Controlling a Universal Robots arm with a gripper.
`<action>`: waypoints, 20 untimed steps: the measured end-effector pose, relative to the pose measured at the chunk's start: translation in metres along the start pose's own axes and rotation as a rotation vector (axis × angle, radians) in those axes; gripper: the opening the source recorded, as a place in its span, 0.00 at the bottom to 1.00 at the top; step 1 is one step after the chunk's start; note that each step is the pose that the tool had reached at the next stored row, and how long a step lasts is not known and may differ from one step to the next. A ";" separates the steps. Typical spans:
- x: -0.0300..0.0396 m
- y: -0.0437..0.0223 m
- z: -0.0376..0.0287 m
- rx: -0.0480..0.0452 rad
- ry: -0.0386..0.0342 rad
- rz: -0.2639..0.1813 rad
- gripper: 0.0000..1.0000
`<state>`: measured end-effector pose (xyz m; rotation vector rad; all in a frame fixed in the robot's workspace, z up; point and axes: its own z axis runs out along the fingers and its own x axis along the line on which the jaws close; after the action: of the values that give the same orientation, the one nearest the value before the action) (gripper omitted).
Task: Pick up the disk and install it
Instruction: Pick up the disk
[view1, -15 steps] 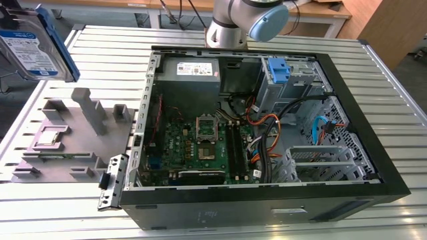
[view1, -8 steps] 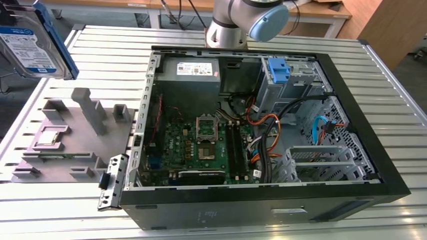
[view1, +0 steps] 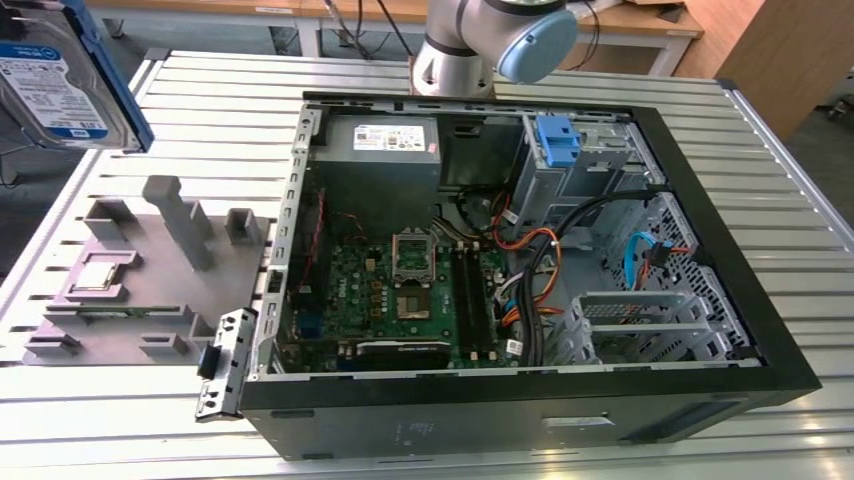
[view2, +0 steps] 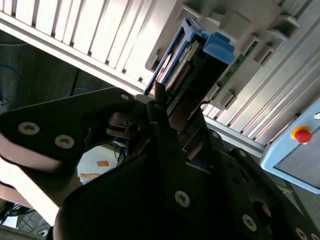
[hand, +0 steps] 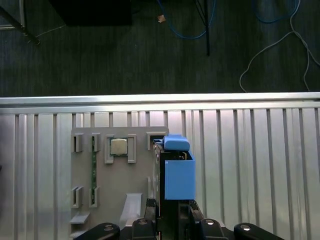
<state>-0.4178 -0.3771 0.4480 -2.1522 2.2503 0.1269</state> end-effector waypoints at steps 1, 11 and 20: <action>-0.0001 0.0001 -0.0013 0.0000 -0.0001 0.000 0.35; -0.0012 0.0007 -0.0164 0.0001 -0.0001 0.000 0.35; -0.0023 0.0013 -0.0305 0.0000 -0.0003 0.000 0.35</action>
<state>-0.4178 -0.3771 0.4786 -2.1520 2.2500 0.1272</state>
